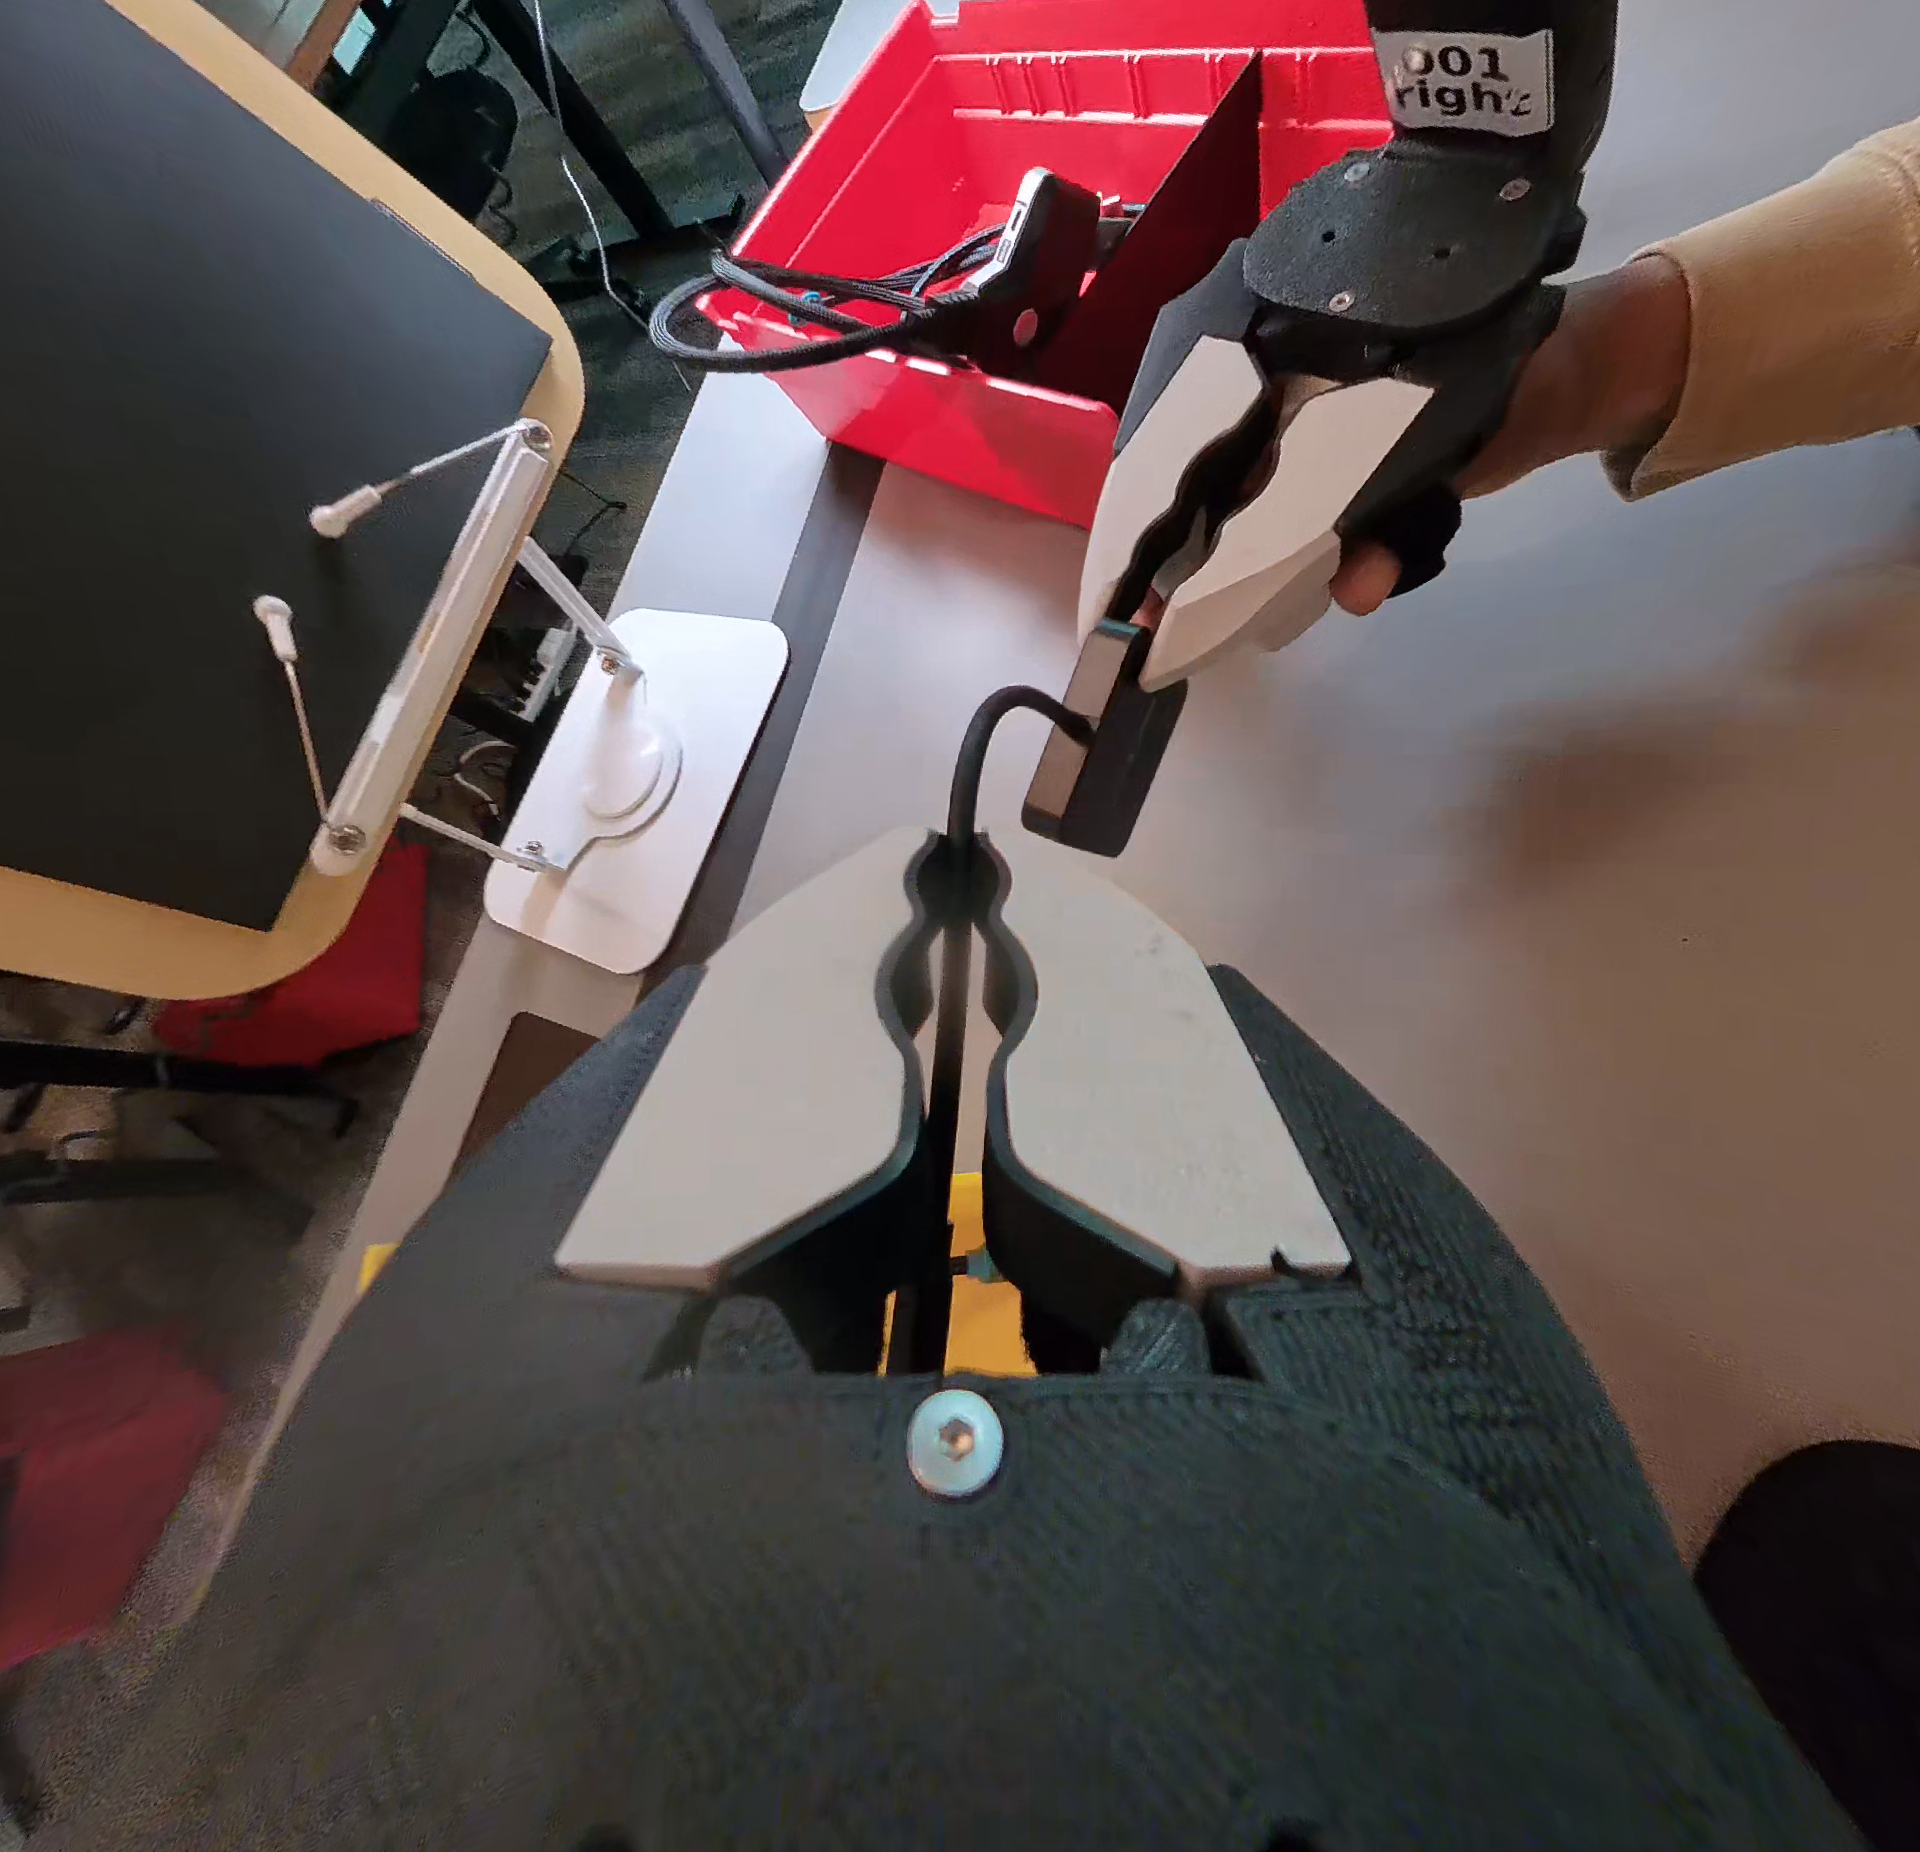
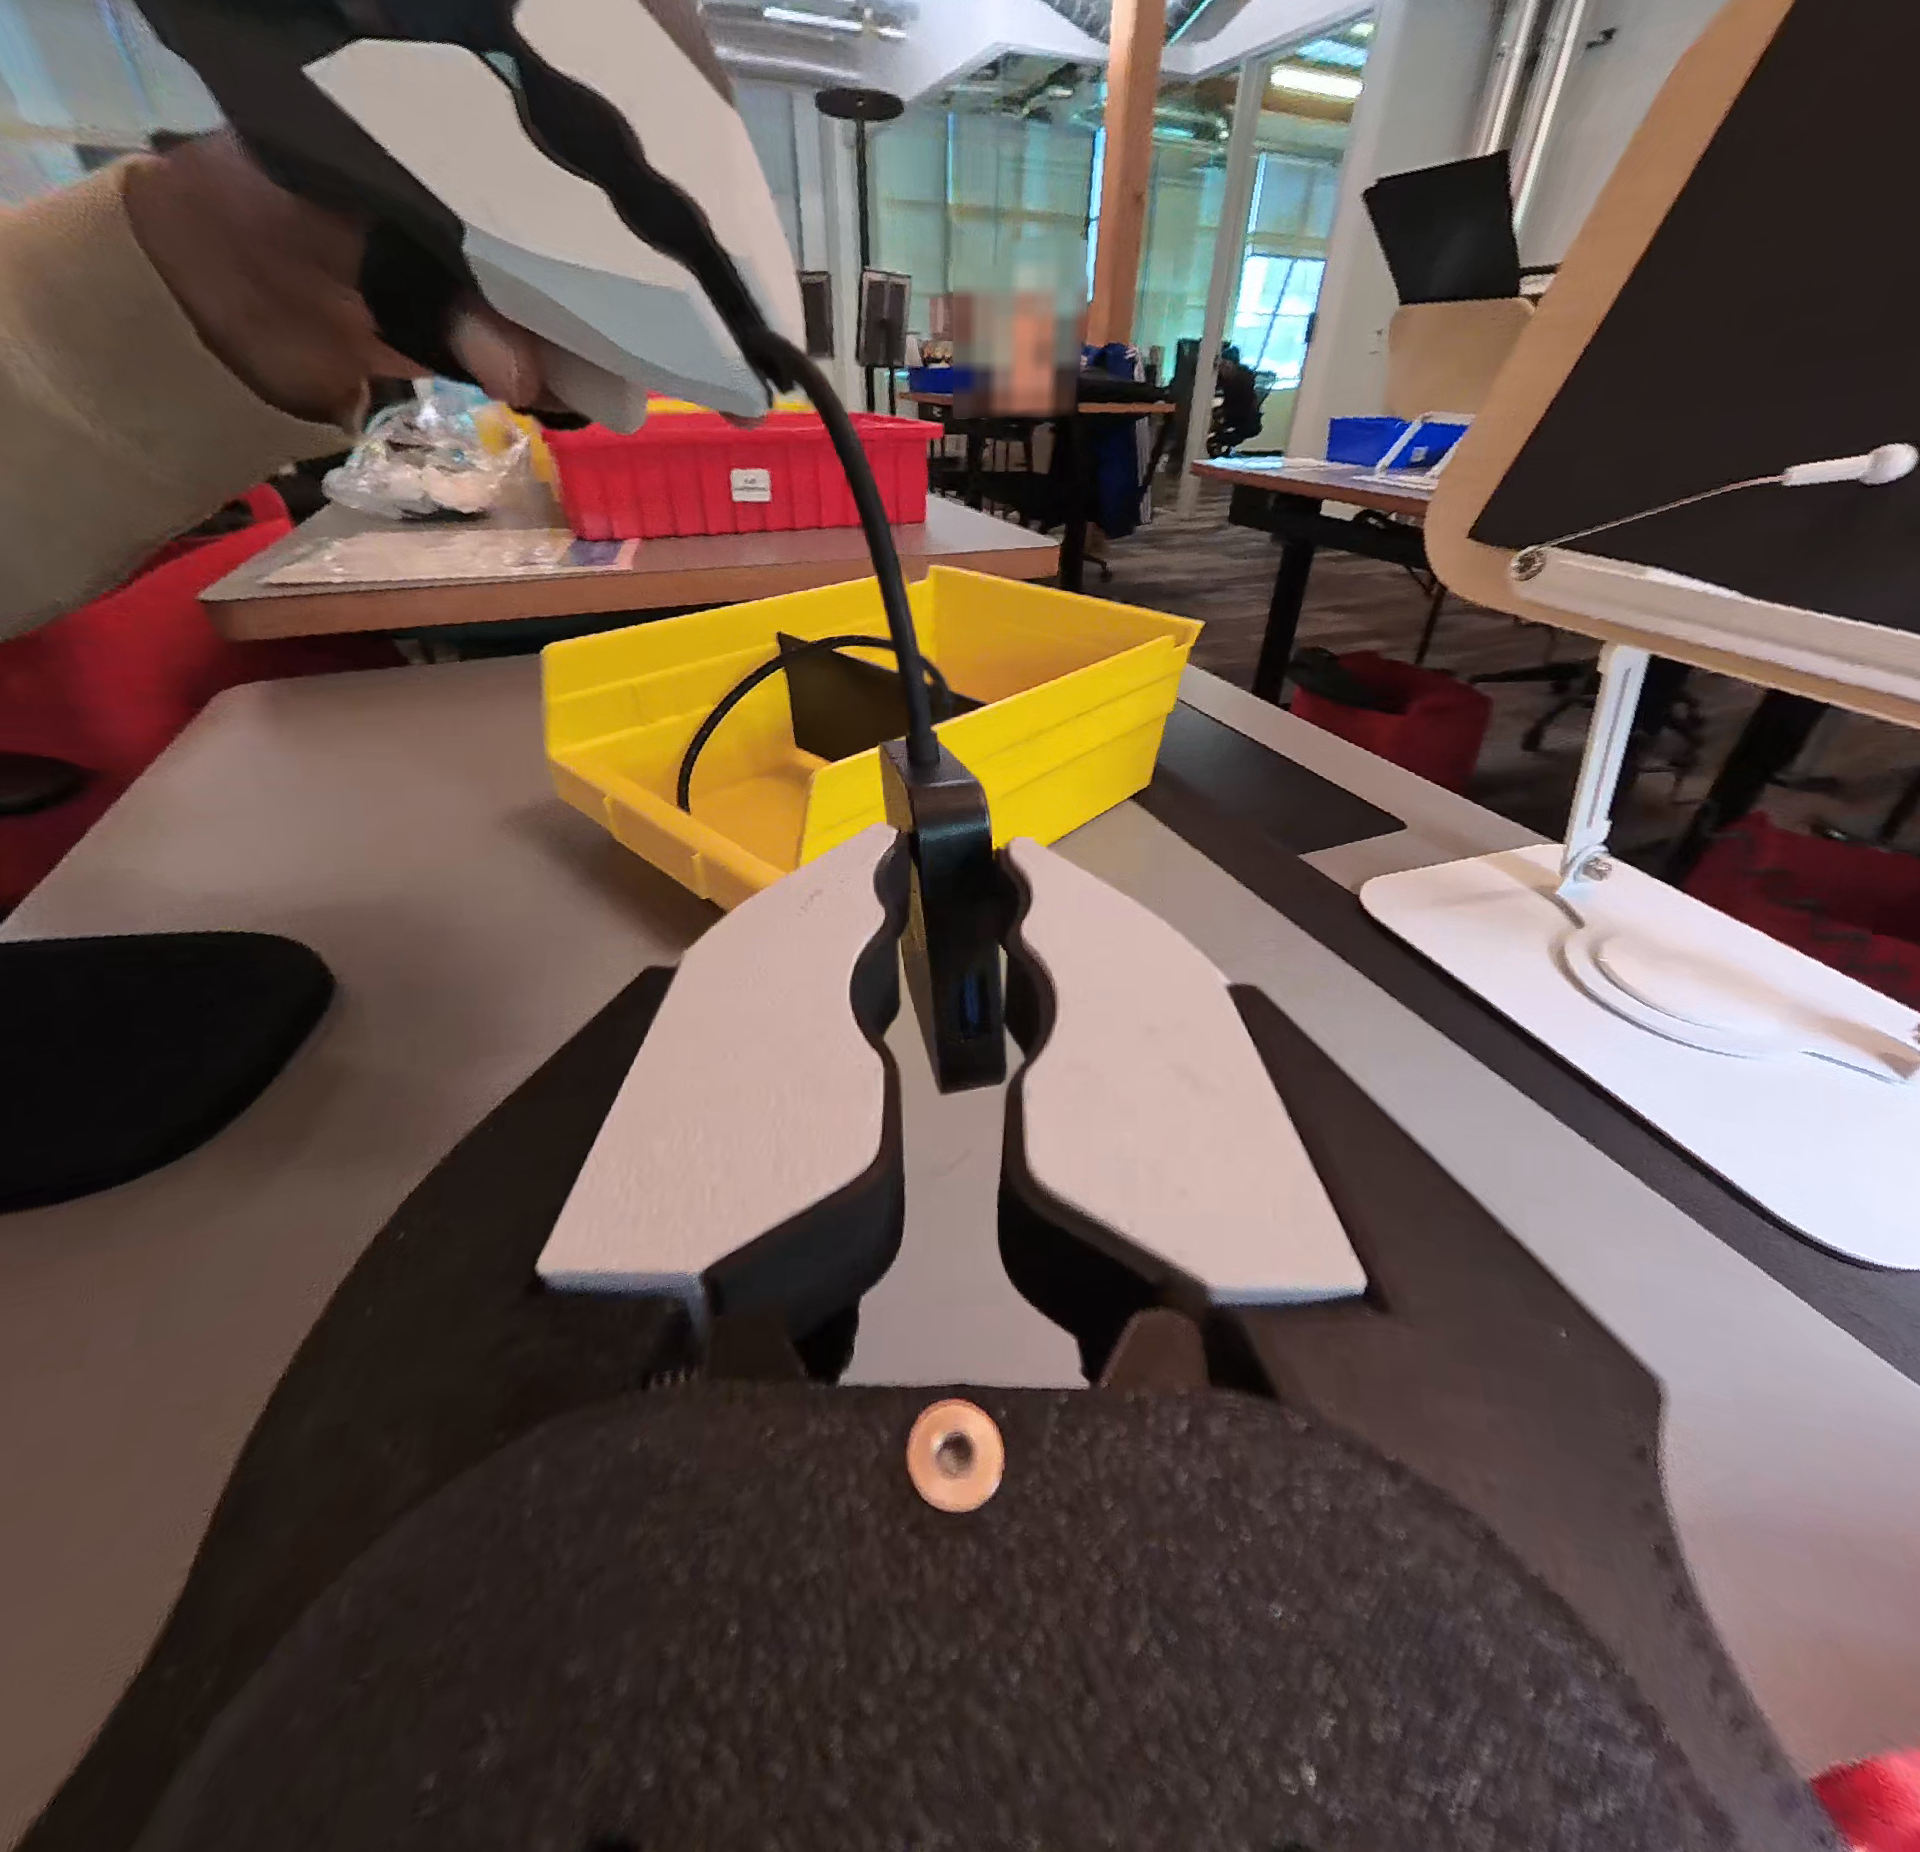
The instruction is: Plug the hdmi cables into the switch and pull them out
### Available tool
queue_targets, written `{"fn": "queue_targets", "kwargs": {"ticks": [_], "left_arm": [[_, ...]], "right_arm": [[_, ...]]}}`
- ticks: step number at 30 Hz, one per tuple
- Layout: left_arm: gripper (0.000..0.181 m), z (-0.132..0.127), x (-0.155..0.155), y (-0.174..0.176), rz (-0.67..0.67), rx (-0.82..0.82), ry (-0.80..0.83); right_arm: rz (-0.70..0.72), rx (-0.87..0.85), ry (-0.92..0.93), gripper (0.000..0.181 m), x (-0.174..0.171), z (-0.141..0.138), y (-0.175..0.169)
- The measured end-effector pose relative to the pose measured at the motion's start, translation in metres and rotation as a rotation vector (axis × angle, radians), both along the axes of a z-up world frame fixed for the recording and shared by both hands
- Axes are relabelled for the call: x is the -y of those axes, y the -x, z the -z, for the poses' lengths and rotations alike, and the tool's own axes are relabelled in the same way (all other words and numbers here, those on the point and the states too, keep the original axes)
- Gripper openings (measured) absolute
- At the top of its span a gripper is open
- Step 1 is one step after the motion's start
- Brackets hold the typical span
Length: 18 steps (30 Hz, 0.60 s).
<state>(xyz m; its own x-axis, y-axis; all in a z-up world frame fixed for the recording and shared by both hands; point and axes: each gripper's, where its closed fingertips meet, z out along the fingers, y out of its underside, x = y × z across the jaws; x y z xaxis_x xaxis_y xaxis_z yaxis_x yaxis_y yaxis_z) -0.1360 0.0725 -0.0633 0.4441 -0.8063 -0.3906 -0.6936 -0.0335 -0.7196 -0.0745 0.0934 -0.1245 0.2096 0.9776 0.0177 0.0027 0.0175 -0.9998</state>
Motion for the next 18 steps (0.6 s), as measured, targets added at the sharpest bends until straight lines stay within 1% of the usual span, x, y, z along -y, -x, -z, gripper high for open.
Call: {"fn": "queue_targets", "kwargs": {"ticks": [1, 5, 7, 9, 10, 12, 15, 18], "left_arm": [[0.005, 0.003, 0.000, 0.001, -0.003, 0.006, 0.007], [0.005, 0.012, -0.001, 0.005, -0.018, -0.002, 0.007], [0.006, 0.019, 0.001, 0.007, -0.042, -0.022, 0.038], [0.030, 0.022, 0.001, 0.005, -0.075, -0.031, 0.043], [0.038, 0.024, 0.002, 0.002, -0.078, -0.040, 0.049], [0.041, 0.030, 0.005, -0.007, -0.062, -0.072, 0.052], [0.046, 0.043, 0.002, -0.018, -0.040, -0.160, 0.001], [0.049, 0.063, 0.004, -0.032, 0.022, -0.242, 0.031]], "right_arm": [[-0.010, 0.014, -0.004, 0.014, 0.002, 0.001, -0.001], [-0.008, 0.056, -0.028, 0.014, 0.005, 0.002, -0.006], [0.018, 0.100, -0.058, 0.013, 0.003, 0.003, -0.009], [0.054, 0.167, -0.126, 0.013, 0.001, 0.004, -0.010], [0.065, 0.194, -0.162, 0.013, 0.002, 0.004, -0.010], [0.067, 0.233, -0.218, 0.014, 0.005, 0.004, -0.008], [0.043, 0.274, -0.266, 0.014, 0.013, 0.007, -0.003], [0.026, 0.339, -0.325, 0.013, 0.020, 0.015, 0.002]]}}
